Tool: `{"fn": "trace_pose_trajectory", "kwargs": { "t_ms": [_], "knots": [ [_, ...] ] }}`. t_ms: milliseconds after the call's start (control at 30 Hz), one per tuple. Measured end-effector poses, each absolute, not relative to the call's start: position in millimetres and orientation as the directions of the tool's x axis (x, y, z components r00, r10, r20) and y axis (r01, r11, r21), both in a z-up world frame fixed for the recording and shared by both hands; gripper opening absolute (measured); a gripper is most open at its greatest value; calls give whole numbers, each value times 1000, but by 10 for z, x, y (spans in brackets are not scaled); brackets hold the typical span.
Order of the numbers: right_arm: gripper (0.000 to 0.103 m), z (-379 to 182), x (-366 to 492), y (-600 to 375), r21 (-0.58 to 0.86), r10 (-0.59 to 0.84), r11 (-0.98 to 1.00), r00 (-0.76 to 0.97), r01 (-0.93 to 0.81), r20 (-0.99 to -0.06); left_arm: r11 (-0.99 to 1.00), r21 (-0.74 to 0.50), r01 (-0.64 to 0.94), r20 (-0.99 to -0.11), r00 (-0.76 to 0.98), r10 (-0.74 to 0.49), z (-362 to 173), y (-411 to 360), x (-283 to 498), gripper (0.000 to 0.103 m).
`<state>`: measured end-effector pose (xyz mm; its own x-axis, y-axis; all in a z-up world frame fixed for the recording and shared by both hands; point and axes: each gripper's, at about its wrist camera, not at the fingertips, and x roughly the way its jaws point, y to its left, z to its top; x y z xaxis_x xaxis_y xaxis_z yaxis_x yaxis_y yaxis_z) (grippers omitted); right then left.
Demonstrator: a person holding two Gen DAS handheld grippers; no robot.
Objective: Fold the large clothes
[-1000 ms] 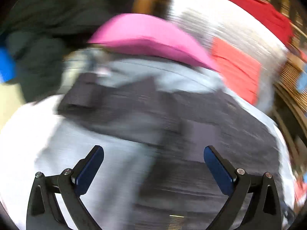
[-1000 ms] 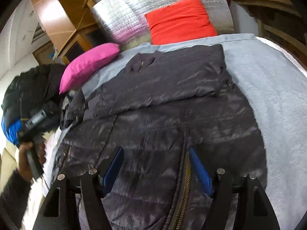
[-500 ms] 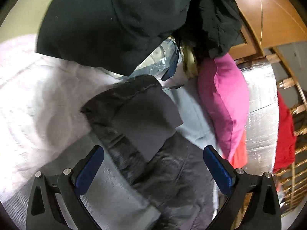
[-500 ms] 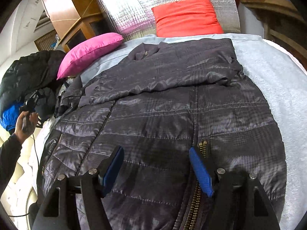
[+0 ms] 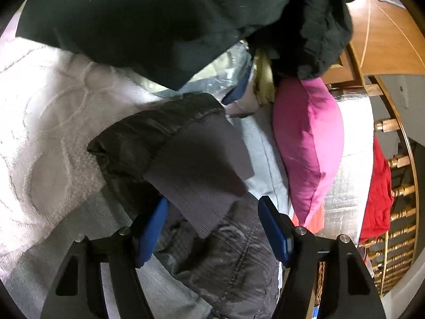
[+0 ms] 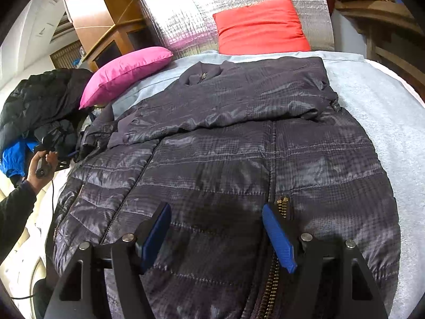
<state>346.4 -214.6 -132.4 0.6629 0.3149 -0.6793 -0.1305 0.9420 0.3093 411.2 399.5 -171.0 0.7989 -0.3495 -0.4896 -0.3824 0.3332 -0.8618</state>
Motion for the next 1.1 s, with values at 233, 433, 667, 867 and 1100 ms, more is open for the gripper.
{"fn": "trace_pose_trajectory", "kwargs": {
  "t_ms": [233,433,667,867,1100],
  "knots": [
    [75,-1328,3460,-2151,311,319,941,665,-135,-676,328,-855,-401,-499,807,-314,-1744,4030,4167,71],
    [75,-1330,3457,-2149,312,319,941,666,-135,-674,427,-816,-391,-531,797,-286,-1571,3941,4271,11],
    [75,-1338,3447,-2186,339,338,931,674,-137,-657,624,-772,-120,-412,842,-348,-416,3183,4095,11],
    [75,-1341,3429,-2251,387,369,912,683,-136,-630,647,-747,156,-293,796,-530,455,1945,3955,11],
    [75,-1344,3414,-2364,456,416,879,693,-140,-589,579,-748,323,-278,641,-716,663,273,4044,11]
  ]
}}
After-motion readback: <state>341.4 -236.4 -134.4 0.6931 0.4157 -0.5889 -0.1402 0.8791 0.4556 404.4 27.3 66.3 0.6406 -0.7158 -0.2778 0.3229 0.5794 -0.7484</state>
